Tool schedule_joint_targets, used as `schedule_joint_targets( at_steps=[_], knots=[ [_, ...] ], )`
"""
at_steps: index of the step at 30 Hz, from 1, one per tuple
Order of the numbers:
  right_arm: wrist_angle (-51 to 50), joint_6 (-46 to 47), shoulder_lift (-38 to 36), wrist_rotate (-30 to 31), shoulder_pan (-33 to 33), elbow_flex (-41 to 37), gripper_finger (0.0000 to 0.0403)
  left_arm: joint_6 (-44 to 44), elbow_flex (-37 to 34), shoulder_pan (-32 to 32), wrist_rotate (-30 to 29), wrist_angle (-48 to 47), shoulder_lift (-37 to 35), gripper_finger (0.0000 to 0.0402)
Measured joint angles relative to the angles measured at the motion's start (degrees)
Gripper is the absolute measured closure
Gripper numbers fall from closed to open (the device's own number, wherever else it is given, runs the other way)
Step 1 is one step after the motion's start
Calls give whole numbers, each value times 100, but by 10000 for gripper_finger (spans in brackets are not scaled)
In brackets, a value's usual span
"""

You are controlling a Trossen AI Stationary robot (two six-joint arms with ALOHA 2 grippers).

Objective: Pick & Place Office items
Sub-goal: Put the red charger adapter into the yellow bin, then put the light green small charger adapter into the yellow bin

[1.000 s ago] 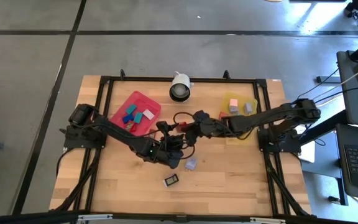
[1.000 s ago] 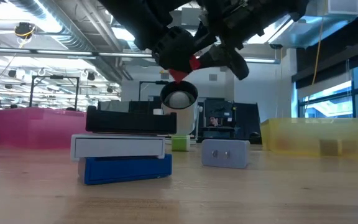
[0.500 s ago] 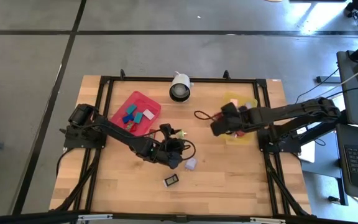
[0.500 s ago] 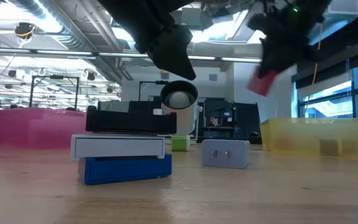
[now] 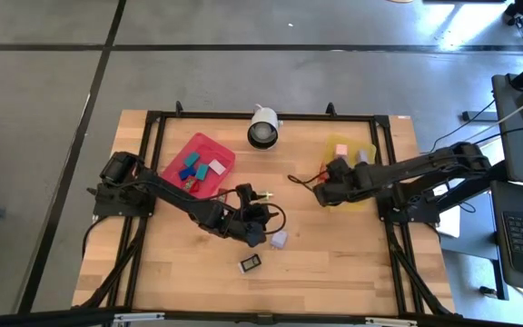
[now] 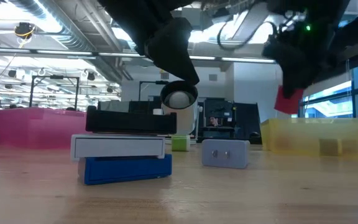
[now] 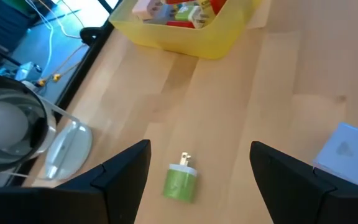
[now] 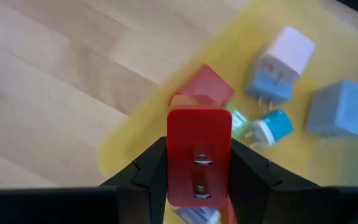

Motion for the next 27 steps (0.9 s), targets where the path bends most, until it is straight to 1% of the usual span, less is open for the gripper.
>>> schedule_joint_targets(
  at_steps=[4, 8, 11, 17, 20, 24, 27],
  knots=[
    [-1, 205, 193, -207, 2, -292, 273, -11, 2, 0, 151, 0, 0, 130],
    [18, 336, 255, -303, 2, -482, 273, -130, 0, 0, 169, 0, 0, 130],
    [18, 434, 255, -457, 2, -547, 273, -158, 0, 0, 169, 1, 0, 130],
    [41, 441, 255, -459, 9, -550, 270, -159, 0, 0, 169, 0, 0, 130],
    [43, 441, 255, -399, 8, -548, 254, -158, 1, 0, 233, 0, 0, 130],
    [43, 441, 255, -380, 8, -549, 215, -158, 0, 0, 458, 0, 0, 130],
    [42, 434, 255, -387, 8, -548, 186, -160, 0, 0, 479, 0, 0, 130]
  ],
)
